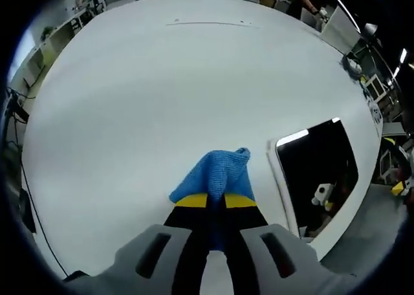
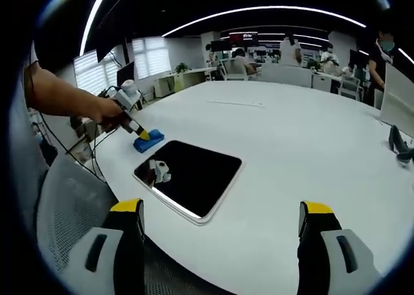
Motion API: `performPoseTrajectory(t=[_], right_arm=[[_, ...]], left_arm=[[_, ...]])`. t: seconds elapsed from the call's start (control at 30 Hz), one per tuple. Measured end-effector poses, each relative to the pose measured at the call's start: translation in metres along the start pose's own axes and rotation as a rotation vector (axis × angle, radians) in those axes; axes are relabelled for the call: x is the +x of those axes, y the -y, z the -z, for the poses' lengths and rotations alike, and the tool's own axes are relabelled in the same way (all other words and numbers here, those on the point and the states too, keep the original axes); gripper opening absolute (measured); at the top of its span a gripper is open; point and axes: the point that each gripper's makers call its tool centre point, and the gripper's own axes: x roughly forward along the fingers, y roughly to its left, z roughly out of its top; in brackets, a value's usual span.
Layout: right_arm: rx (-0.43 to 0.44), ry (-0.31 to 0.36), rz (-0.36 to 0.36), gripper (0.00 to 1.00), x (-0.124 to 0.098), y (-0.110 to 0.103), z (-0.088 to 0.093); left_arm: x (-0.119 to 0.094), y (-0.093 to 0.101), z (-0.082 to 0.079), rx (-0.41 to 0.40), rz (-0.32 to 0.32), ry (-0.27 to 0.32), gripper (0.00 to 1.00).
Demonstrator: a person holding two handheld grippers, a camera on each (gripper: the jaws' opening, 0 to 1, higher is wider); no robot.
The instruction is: Wipe the mirror surface with the cleaning cloth until all visible marks leave the cleaned area.
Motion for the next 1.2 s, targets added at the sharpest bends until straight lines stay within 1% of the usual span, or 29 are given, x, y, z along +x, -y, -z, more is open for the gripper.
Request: performPoseTrajectory(t=[0.03, 0.07, 0.1, 0.17, 0.23, 0.27, 0.3, 0.33, 0.37, 0.43, 0.5, 0.53, 0.57, 0.6, 0.63, 0.67, 0.7, 0.73, 0.8, 0.83, 0.9, 0.97, 1.0, 1.03, 1.13, 1.2], right_arm=[[-0.008, -0.003, 0.006, 0.99, 0.0, 0.001, 0.0], [-0.009, -0.009, 0.006, 0.99, 0.001, 0.0, 0.001], [-0.001, -0.016, 0.001, 0.99, 0.001, -0.001, 0.002], [-0.003, -0.018, 0.011, 0.99, 0.001, 0.0, 0.003], [0.016, -0.018, 0.012, 0.99, 0.001, 0.001, 0.003], [0.025, -0.011, 0.015, 0.99, 0.0, 0.002, 0.001], [0.024, -0.006, 0.016, 0.99, -0.001, 0.003, 0.0], [0.025, -0.005, 0.016, 0.99, -0.001, 0.003, 0.0], [0.027, -0.006, 0.017, 0.99, -0.001, 0.004, 0.001], [0.02, -0.003, 0.015, 0.99, -0.001, 0.003, 0.001], [0.015, 0.0, 0.014, 0.99, -0.001, 0.003, 0.0], [0.016, 0.001, 0.012, 0.99, -0.001, 0.002, 0.0], [0.014, 0.003, 0.014, 0.99, -0.002, 0.003, -0.001], [0.015, 0.008, 0.015, 0.99, -0.002, 0.003, -0.002], [0.021, 0.017, 0.012, 0.99, -0.002, 0.003, -0.003], [0.02, 0.018, 0.011, 0.99, -0.002, 0.003, -0.003], [0.013, 0.012, 0.013, 0.99, -0.002, 0.003, -0.002], [0.012, 0.009, 0.013, 0.99, -0.002, 0.003, -0.001], [0.001, 0.008, 0.019, 0.99, -0.001, 0.002, -0.001], [0.002, 0.009, 0.02, 0.99, -0.001, 0.003, -0.001], [0.009, 0.013, 0.017, 0.99, -0.002, 0.003, -0.002], [0.011, 0.02, 0.013, 0.99, -0.003, 0.002, -0.003], [0.011, 0.02, 0.014, 0.99, -0.003, 0.002, -0.003], [0.009, 0.019, 0.015, 0.99, -0.002, 0.003, -0.003], [0.009, 0.023, 0.022, 0.99, -0.003, 0.004, -0.004], [0.013, 0.024, 0.023, 0.99, -0.003, 0.004, -0.004]], left_arm=[[-0.001, 0.001, 0.002, 0.051, 0.038, -0.014, 0.03], [0.0, -0.001, 0.002, 0.005, 0.039, -0.022, 0.03], [0.0, 0.0, 0.002, -0.065, 0.051, -0.035, 0.03], [0.0, -0.002, 0.001, -0.069, 0.034, -0.026, 0.03], [-0.001, 0.002, 0.002, -0.038, 0.027, -0.027, 0.04], [0.0, 0.004, 0.003, 0.0, 0.032, -0.043, 0.04], [-0.002, 0.008, 0.009, 0.026, 0.057, -0.087, 0.04], [-0.002, 0.008, 0.009, 0.046, 0.054, -0.093, 0.04], [-0.002, 0.006, 0.008, 0.059, 0.038, -0.08, 0.04], [-0.002, 0.007, 0.008, 0.049, 0.028, -0.069, 0.04], [-0.005, 0.009, 0.004, 0.02, 0.023, -0.055, 0.04], [-0.005, 0.01, -0.001, -0.003, 0.027, -0.029, 0.04], [-0.006, 0.012, -0.007, -0.044, 0.027, -0.005, 0.03], [-0.011, 0.016, -0.014, -0.116, 0.036, 0.019, 0.03], [-0.014, 0.021, -0.02, -0.149, 0.06, 0.039, 0.04], [-0.015, 0.031, -0.027, -0.191, 0.115, 0.053, 0.04], [-0.016, 0.034, -0.029, -0.202, 0.131, 0.048, 0.04], [-0.017, 0.033, -0.031, -0.202, 0.123, 0.043, 0.04], [-0.019, 0.035, -0.038, -0.201, 0.111, 0.062, 0.04], [-0.018, 0.038, -0.04, -0.211, 0.118, 0.06, 0.04], [-0.015, 0.047, -0.038, -0.247, 0.146, 0.036, 0.04], [-0.009, 0.053, -0.04, -0.284, 0.17, 0.036, 0.03], [-0.005, 0.055, -0.039, -0.292, 0.17, 0.03, 0.03], [-0.002, 0.057, -0.039, -0.29, 0.169, 0.028, 0.03], [0.006, 0.072, -0.033, -0.258, 0.168, -0.004, 0.03], [0.016, 0.073, -0.033, -0.251, 0.154, -0.012, 0.03]])
